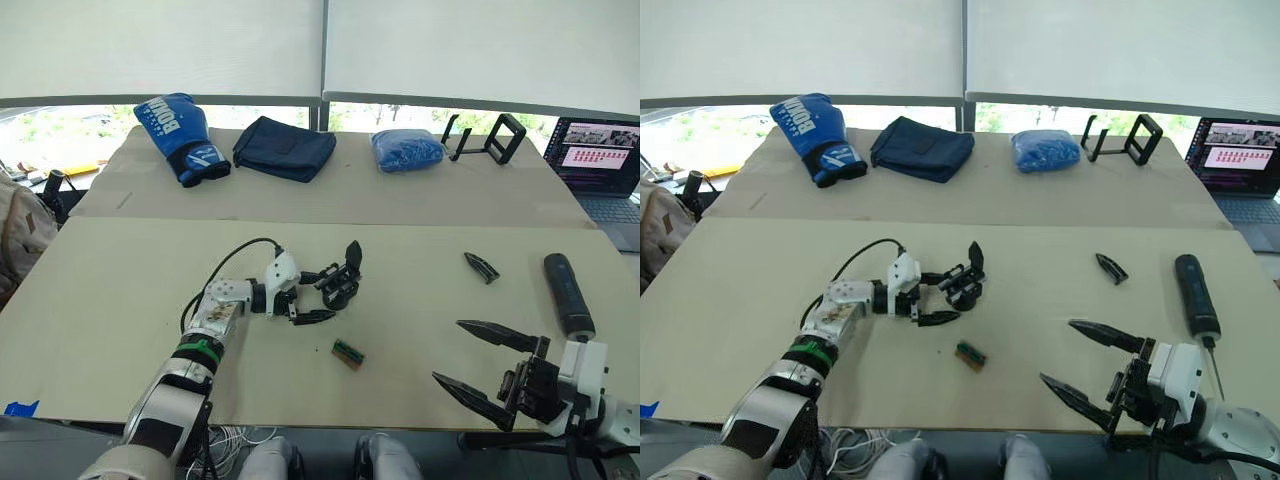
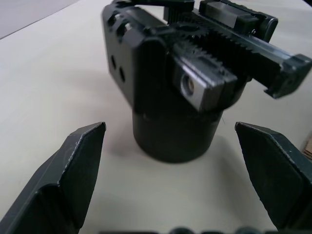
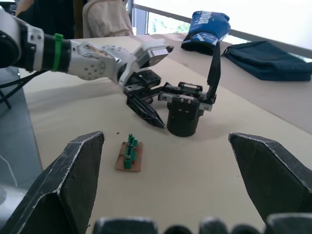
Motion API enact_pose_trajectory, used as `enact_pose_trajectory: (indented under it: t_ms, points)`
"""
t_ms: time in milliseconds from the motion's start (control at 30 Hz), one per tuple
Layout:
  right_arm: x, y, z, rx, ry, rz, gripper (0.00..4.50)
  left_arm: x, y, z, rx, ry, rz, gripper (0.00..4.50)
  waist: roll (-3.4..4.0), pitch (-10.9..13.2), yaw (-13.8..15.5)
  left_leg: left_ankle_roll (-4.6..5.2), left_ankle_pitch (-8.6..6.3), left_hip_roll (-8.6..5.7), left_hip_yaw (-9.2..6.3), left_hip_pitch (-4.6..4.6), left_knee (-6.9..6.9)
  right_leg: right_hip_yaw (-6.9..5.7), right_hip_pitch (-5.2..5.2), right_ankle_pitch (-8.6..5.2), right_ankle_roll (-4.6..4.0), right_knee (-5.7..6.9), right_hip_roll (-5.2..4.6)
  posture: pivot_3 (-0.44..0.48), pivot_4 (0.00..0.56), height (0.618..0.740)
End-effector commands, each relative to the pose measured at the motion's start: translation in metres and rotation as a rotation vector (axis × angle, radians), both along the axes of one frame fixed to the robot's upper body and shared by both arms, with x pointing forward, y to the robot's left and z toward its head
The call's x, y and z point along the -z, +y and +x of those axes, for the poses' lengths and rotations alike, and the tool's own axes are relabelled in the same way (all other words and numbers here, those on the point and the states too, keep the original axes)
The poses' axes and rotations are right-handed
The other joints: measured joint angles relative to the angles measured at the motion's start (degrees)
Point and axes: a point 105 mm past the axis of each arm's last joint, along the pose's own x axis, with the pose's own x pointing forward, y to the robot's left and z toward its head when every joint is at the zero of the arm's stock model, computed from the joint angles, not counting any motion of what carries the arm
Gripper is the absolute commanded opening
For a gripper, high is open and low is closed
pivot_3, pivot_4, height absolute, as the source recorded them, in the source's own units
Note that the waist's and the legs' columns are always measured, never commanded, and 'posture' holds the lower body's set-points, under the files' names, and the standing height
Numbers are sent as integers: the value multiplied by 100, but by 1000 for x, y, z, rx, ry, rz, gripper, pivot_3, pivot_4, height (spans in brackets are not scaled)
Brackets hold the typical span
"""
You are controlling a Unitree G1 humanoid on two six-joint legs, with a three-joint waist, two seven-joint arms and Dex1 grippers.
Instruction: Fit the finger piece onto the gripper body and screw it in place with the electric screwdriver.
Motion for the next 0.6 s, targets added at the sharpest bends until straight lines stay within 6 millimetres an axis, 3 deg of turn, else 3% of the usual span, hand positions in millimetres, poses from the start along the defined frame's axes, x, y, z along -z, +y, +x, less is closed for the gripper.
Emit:
enact_pose_trajectory:
  t_ms: [33,167,267,367,600]
  points:
    - [-9,4,-3,-21,-30,2,4500,-5,-10,2,47,-33,12,4483,-1,0,-8,3,-2,0,-1,-5,5,-2,-2,0,1,0,0,0,150,740]
    - [-8,1,-4,-4,-31,-9,4500,1,-13,0,83,-17,31,4483,-1,0,-29,15,-9,1,-2,-9,13,-1,-3,1,3,0,0,0,150,740]
    - [-7,-2,-5,6,-28,-15,4500,2,-11,0,86,-15,29,3649,-1,0,-39,19,-11,1,-2,-11,18,0,-2,3,6,0,-2,0,150,740]
    - [-6,-3,-5,12,-29,-17,4500,-9,-10,3,68,-57,-38,2319,-2,1,-56,23,-14,1,-1,-11,20,2,-2,4,9,0,-4,0,150,740]
    - [-1,-4,-4,10,-21,-14,4500,-50,-18,6,-30,-144,-192,2318,-4,3,-69,23,-13,2,-7,-30,32,2,-12,6,12,0,-6,0,150,740]
